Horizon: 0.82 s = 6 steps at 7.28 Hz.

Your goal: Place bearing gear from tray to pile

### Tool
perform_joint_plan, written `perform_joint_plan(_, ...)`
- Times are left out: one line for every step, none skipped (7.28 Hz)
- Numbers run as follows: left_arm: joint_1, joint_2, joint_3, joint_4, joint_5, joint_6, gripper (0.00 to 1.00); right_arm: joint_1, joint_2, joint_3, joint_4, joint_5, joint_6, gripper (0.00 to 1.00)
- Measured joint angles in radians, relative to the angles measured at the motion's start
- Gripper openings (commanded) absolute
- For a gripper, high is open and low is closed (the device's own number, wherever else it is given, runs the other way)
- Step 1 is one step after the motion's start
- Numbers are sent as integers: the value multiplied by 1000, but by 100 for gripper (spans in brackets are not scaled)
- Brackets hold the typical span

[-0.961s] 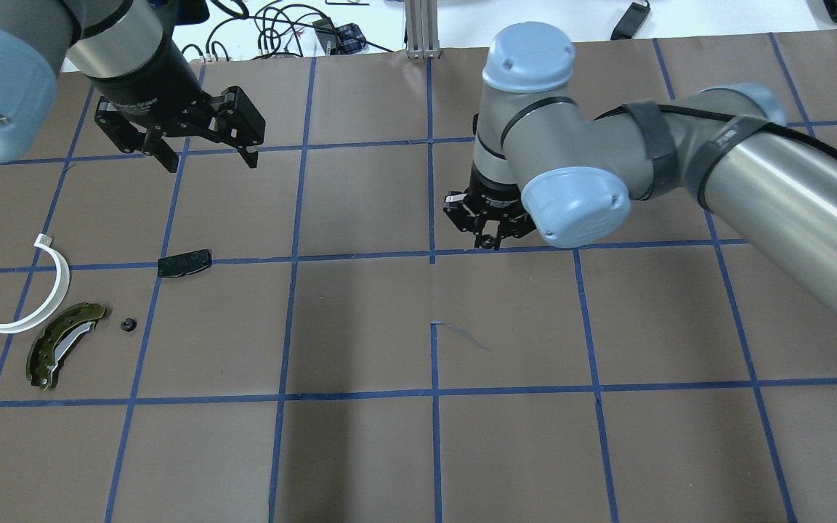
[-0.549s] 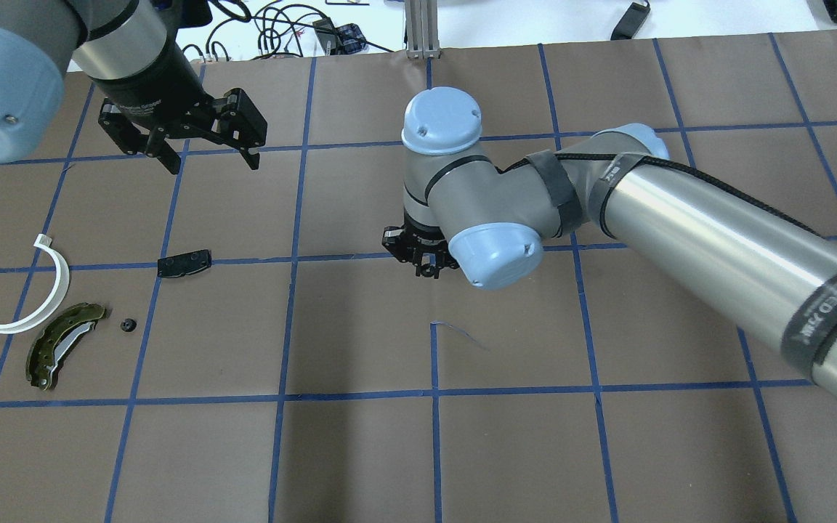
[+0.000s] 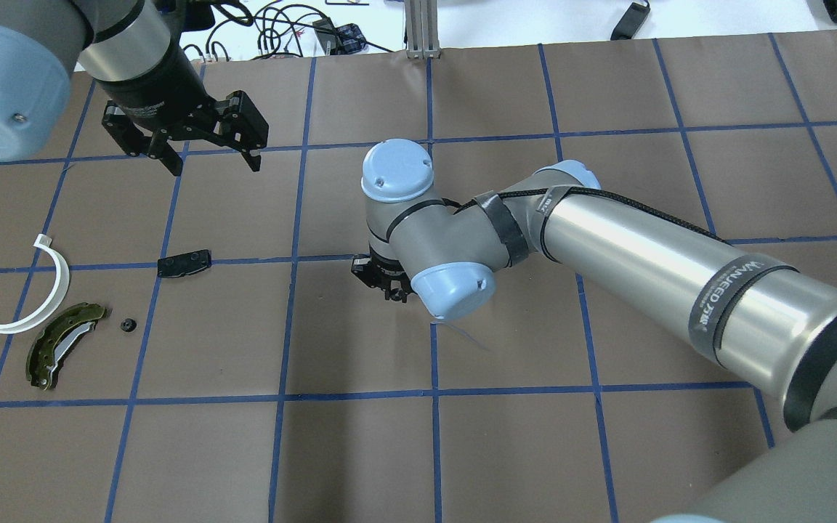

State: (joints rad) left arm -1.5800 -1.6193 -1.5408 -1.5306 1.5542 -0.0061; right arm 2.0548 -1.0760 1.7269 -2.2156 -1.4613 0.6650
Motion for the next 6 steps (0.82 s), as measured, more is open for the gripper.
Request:
perform_joint_plan(0, -2, 0, 2, 0, 0, 100, 3, 0, -1, -13, -4, 20, 100)
perform_joint_plan(0, -4, 0, 3, -1, 0, 100, 2, -4, -1, -30, -6, 26, 100)
perform_joint_plan(-2, -8, -5, 3, -4, 0, 100, -6, -19, -2, -39, -4, 5, 100)
perform_joint_plan(-4, -9, -28, 6, -6, -2, 100, -27, -46, -2, -38, -5, -50, 100)
perform_joint_plan(-13, -9, -75, 46, -6, -10, 100, -67, -81, -2, -15, -9, -119, 100)
perform_joint_plan(-32, -15, -138, 132, -6, -28, 100, -122, -116, -2, 35, -12, -198, 100)
